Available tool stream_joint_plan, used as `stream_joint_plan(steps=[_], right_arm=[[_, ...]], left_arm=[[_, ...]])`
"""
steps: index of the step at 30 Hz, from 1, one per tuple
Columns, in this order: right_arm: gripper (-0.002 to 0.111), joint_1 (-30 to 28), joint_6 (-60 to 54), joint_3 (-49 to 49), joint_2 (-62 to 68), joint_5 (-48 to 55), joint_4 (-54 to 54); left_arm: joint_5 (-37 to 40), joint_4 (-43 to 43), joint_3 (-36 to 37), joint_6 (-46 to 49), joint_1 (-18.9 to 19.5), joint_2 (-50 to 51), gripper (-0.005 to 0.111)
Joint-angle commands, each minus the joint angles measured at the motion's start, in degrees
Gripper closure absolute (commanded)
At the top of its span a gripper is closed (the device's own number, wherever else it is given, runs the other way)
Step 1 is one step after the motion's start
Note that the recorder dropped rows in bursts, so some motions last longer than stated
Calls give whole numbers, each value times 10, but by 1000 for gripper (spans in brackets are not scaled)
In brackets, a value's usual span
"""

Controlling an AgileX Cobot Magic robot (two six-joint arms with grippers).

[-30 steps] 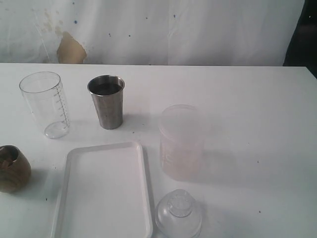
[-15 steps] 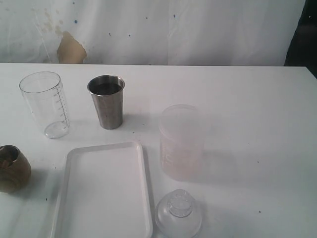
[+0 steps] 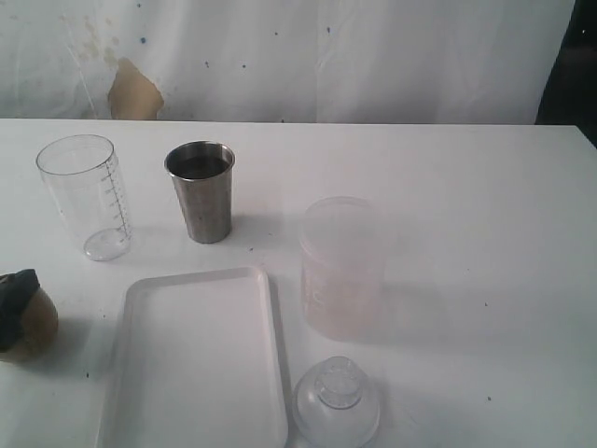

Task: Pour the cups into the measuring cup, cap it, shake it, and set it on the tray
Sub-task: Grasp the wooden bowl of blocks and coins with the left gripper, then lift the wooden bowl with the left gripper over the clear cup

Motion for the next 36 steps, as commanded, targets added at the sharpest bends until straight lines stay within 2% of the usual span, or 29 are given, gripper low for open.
stream_joint_plan(steps=[1,5,10,14,19,27,29,30,31,32,33,36], right_arm=[[108,2,2,1,-3,-4,-1],[108,2,2,1,-3,-4,-1],[108,2,2,1,-3,-4,-1],[108,2,2,1,-3,-4,-1],[108,2,2,1,-3,-4,-1],[108,2,2,1,-3,-4,-1],[108,2,2,1,-3,-4,-1],[108,2,2,1,-3,-4,-1],[108,2,2,1,-3,-4,-1],[108,2,2,1,-3,-4,-1],[108,2,2,1,-3,-4,-1],[108,2,2,1,-3,-4,-1]], left_arm=[[-79,-16,0,30,-2,75,30],[-107,-53,0,33,-2,123,21],[-109,-47,0,34,-2,170,8],[-103,-47,-7,41,-2,206,8],[-58,-47,-53,45,-2,263,8],[-72,-63,-55,45,-2,287,11],[-62,-64,-58,45,-2,287,31],[-50,-64,-64,45,-2,287,48],[-45,-64,-65,45,-2,287,61],[-47,-64,-68,45,-1,287,88],[-59,-63,-68,48,-1,281,106],[-81,-67,-68,48,-1,260,107]])
